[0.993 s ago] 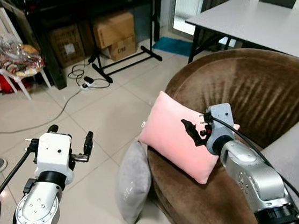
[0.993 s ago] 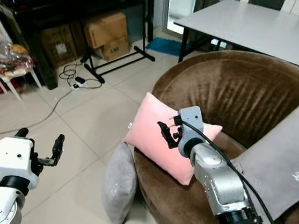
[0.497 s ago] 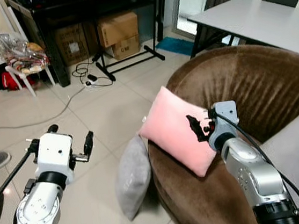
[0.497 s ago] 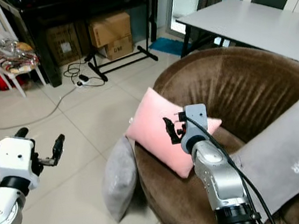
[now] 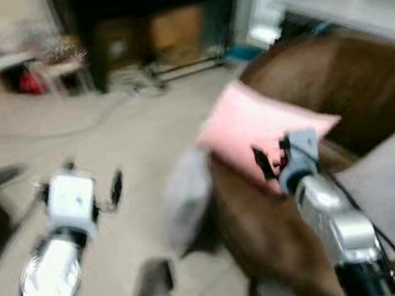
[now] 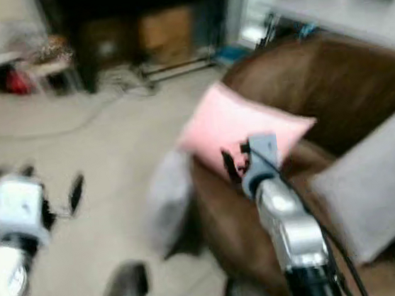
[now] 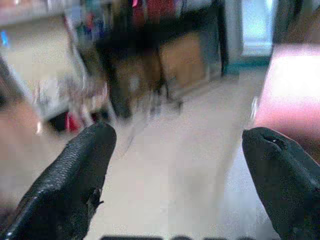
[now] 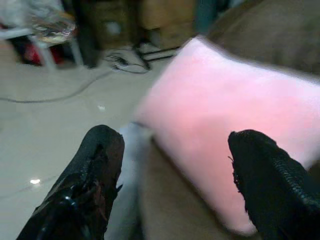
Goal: Move the pillow to the sofa from floor
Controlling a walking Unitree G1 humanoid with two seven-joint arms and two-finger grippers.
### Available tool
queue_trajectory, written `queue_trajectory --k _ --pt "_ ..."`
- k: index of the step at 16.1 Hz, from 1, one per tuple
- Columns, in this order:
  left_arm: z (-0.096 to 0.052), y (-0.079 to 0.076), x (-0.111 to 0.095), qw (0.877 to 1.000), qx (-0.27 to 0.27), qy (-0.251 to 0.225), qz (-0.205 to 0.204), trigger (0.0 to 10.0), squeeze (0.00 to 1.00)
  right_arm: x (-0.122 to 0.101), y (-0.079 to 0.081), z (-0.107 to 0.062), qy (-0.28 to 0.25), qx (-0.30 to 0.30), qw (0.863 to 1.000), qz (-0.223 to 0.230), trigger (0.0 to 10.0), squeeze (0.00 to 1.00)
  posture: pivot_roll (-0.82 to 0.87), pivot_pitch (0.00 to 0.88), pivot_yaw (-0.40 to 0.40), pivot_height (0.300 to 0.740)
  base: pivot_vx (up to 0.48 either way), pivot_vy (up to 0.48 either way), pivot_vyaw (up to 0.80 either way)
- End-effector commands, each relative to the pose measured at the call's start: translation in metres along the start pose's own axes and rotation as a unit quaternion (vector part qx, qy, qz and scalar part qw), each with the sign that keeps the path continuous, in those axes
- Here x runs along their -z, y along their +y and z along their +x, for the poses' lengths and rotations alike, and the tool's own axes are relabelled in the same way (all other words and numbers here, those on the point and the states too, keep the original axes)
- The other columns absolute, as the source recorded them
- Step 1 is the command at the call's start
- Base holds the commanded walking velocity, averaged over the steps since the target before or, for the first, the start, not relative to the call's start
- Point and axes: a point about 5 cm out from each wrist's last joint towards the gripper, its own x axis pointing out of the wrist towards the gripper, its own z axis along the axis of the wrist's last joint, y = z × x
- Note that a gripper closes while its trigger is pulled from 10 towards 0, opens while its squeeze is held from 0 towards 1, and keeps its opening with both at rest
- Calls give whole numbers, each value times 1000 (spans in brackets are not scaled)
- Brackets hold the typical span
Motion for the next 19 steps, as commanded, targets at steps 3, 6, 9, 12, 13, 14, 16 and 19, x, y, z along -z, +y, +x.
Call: queue_trajectory --k 3,6,9,12,13,14,16,19 --pt "4 3 -12 1000 -7 -29 -1 10000 0 -1 6 1 -1 -14 1000 -6 10000 0 52 0 -67 600 0 0 0" --pt "5 6 -12 999 -17 -30 -5 10000 0 -2 7 3 -3 -19 1000 -10 10000 0 56 0 -71 600 0 0 0" --pt "4 9 -13 999 -23 -36 -12 10000 0 -3 9 4 -5 -27 999 -19 10000 0 60 0 -75 600 0 0 0" --pt "3 10 -14 999 -28 -40 -17 10000 0 -3 11 4 -9 -39 999 -33 10000 0 65 0 -80 600 91 0 0" --pt "2 10 -13 999 -29 -40 -18 10000 0 -3 11 4 -10 -41 998 -36 10000 0 66 0 -81 600 277 0 0" --pt "1 9 -12 999 -30 -39 -20 10000 0 -3 11 4 -11 -43 998 -38 10000 0 67 0 -80 600 281 0 0" --pt "-1 8 -9 999 -27 -35 -16 10000 0 -1 12 4 -7 -47 998 -39 10000 0 66 0 -76 600 285 0 0" --pt "-3 7 -5 999 -23 -30 -13 10000 0 1 14 2 -3 -56 998 -28 10000 0 61 0 -65 600 284 0 -800"
